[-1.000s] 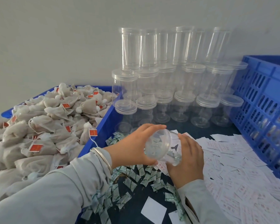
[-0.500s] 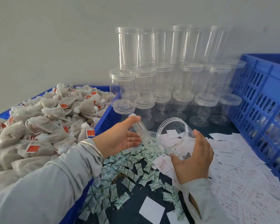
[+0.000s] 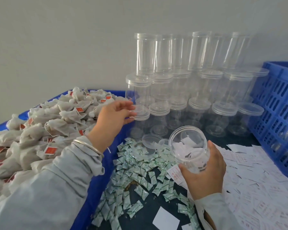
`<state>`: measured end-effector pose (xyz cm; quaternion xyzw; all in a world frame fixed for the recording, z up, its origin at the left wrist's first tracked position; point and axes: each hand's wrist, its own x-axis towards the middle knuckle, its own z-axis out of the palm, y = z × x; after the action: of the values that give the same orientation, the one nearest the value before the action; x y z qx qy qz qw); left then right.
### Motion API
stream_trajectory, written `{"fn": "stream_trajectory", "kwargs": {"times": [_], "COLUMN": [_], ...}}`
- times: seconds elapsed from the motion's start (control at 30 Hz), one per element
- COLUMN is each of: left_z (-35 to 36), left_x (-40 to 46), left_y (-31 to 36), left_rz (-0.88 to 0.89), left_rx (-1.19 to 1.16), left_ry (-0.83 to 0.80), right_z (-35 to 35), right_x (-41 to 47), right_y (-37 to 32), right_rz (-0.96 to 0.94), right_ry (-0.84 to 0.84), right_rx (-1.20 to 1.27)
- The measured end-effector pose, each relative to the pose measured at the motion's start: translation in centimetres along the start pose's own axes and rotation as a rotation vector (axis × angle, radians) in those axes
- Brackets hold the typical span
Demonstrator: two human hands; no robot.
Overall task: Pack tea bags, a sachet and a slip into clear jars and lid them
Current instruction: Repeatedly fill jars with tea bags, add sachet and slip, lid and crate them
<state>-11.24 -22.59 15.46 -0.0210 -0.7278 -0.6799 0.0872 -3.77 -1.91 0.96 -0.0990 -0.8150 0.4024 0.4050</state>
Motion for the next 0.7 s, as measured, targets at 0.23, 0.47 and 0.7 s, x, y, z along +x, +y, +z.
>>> {"fn": "stream_trajectory", "kwargs": {"times": [0.23,0.47,0.7], "left_z": [-8.3,-10.8,-10.1], "left_x": [2.3,2.2,2.9], "left_y": [0.3,-1.6,-2.3], "left_rz": [0.121,-0.075,0.099], "left_rx": [0.595,1.248,1.096], "left_ry": [0.133,-0.558,-0.264], "right_z": [0.9,3.5,4.2], "right_x": [-1.4,-3.9,-5.1], "right_y": [-2.3,-5.5,-5.0], "right_rz": [0.1,0.102,0.111], "right_ry": [-0.12,-0.324,-0.466], "right_rx": [0.196,0.362,0.378]}}
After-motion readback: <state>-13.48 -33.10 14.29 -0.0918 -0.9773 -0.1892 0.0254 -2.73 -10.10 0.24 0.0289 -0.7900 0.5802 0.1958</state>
